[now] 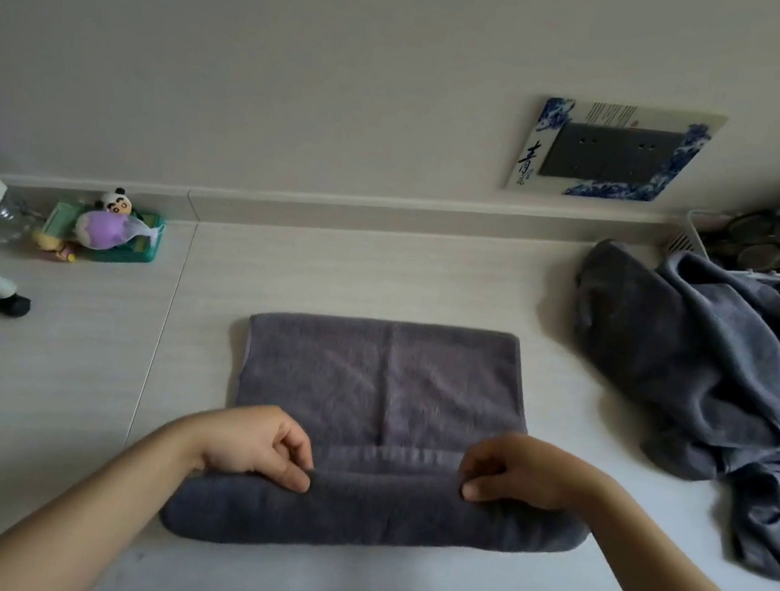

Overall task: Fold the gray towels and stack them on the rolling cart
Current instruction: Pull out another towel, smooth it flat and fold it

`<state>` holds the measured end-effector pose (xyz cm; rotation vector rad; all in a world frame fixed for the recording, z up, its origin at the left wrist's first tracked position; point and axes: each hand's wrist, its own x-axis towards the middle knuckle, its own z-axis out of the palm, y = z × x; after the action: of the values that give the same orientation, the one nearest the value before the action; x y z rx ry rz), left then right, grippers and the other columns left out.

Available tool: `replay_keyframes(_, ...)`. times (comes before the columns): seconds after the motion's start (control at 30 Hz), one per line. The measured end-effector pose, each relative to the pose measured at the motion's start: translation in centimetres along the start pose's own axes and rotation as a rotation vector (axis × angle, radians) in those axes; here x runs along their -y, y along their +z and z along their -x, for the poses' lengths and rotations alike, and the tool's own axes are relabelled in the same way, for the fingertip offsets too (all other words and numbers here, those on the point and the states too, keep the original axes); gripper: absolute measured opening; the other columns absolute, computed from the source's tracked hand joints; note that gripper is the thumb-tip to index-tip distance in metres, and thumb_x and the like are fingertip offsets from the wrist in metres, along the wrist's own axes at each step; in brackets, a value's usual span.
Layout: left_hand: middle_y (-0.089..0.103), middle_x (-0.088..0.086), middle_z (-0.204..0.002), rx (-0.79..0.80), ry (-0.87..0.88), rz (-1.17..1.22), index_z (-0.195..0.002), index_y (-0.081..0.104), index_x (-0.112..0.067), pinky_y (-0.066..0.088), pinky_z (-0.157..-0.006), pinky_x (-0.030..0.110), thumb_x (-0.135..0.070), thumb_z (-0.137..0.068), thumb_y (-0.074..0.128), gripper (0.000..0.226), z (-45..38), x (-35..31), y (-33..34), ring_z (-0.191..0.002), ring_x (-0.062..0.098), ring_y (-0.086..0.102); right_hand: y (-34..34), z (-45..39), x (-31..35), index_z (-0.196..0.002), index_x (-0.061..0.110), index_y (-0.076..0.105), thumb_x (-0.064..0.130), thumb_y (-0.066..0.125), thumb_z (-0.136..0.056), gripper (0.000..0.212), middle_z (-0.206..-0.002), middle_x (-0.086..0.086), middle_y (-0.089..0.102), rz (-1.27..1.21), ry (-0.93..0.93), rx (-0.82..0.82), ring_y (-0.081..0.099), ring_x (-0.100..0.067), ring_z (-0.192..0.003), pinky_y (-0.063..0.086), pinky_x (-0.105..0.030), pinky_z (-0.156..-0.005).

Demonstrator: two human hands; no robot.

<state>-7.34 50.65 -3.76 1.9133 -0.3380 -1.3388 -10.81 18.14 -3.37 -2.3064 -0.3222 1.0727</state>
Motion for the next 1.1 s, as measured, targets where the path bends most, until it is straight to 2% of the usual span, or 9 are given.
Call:
replay_keyframes(0.17,0.069,-0.012,-0.069,-0.108,-0.026,-0.077,-0.077,0.070,-0.023,0.048,-0.074,0.019,-0.018,-0.078,0.075,0.007,-2.5,-1.8,-5.8,-0.070,0.003,0.061,-4.8,-4.1,0.9,-0.086,0.034,0.064,0.037,0.065,-0.085,0.003,-0.089,0.008,0.065,0.086,0.007,-0.131,0.058,-0.010,-0.083,0.043,-0.022,-0.077)
replay_keyframes(0.3,0.070,-0.006,-0.082,-0.298,-0.084,-0.181,-0.081,0.070,-0.024,0.049,-0.085,0.029,-0.024,-0.080,0.073,0.003,-6.3,-2.4,-9.8,-0.082,0.012,0.063,-8.2,-8.9,1.3,-0.101,0.021,0.066,0.036,0.064,-0.085,0.022,-0.100,-0.001,0.065,0.193,0.056,-0.280,0.053,-0.014,-0.086,0.037,-0.024,-0.073)
replay_keyframes(0.43,0.067,-0.002,-0.102,-0.590,-0.116,-0.330,-0.095,0.066,-0.023,0.048,-0.086,0.030,-0.049,-0.087,0.057,0.029,-9.5,-1.8,-10.8,-0.095,0.016,0.061,-9.9,-12.4,0.4,-0.110,0.029,0.062,0.054,0.052,-0.088,0.035,-0.109,0.005,0.065,0.281,0.161,-0.336,0.058,-0.019,-0.102,0.043,-0.030,-0.085)
replay_keyframes(0.53,0.060,-0.004,-0.112,-0.566,-0.161,-0.607,-0.105,0.059,-0.027,0.044,-0.090,0.034,-0.065,-0.083,0.049,0.045,-11.0,-0.7,-10.5,-0.104,0.018,0.054,-9.5,-13.9,-0.6,-0.118,0.027,0.054,0.067,0.049,-0.082,0.054,-0.112,0.001,0.061,0.429,0.196,-0.277,0.054,-0.023,-0.106,0.038,-0.034,-0.089)
replay_keyframes(0.67,0.056,-0.003,-0.109,-0.695,-0.039,-0.762,-0.100,0.051,-0.020,0.038,-0.081,0.025,-0.049,-0.092,0.045,0.030,-12.3,0.2,-10.0,-0.097,0.014,0.049,-8.8,-14.9,-1.7,-0.114,0.018,0.053,0.048,0.053,-0.089,0.039,-0.111,-0.005,0.060,0.423,0.178,-0.322,0.051,-0.025,-0.107,0.036,-0.033,-0.081)
replay_keyframes(0.83,0.060,0.005,-0.089,-0.881,0.048,-0.866,-0.089,0.056,-0.010,0.044,-0.070,0.033,-0.040,-0.094,0.045,0.032,-14.5,2.2,-9.5,-0.082,0.025,0.058,-7.7,-16.7,-3.1,-0.116,0.017,0.052,0.042,0.042,-0.095,0.034,-0.122,-0.003,0.052,0.441,0.178,-0.413,0.045,-0.024,-0.113,0.039,-0.036,-0.089)
replay_keyframes(0.9,0.059,0.005,-0.084,-0.910,0.102,-0.867,-0.083,0.058,-0.011,0.046,-0.067,0.033,-0.044,-0.091,0.039,0.039,-14.9,3.0,-9.8,-0.077,0.025,0.057,-7.4,-17.3,-3.4,-0.119,0.016,0.052,0.041,0.041,-0.096,0.035,-0.128,-0.003,0.046,0.457,0.180,-0.431,0.044,-0.025,-0.115,0.039,-0.037,-0.093)
replay_keyframes(0.97,0.056,0.001,-0.095,-0.868,0.133,-0.804,-0.091,0.058,-0.014,0.044,-0.076,0.032,-0.055,-0.086,0.034,0.048,-14.9,3.6,-10.2,-0.087,0.021,0.053,-7.5,-17.5,-3.6,-0.120,0.015,0.051,0.041,0.044,-0.095,0.037,-0.130,-0.004,0.043,0.442,0.170,-0.438,0.044,-0.026,-0.116,0.040,-0.037,-0.095)
replay_keyframes(1.1,0.054,-0.009,-0.100,-0.675,0.066,-0.650,-0.102,0.053,-0.021,0.037,-0.087,0.027,-0.068,-0.078,0.049,0.053,-14.3,2.9,-11.0,-0.094,0.012,0.047,-8.3,-16.6,-3.6,-0.123,0.020,0.045,0.048,0.057,-0.087,0.047,-0.119,-0.003,0.055,0.312,0.134,-0.343,0.050,-0.025,-0.110,0.039,-0.035,-0.092)
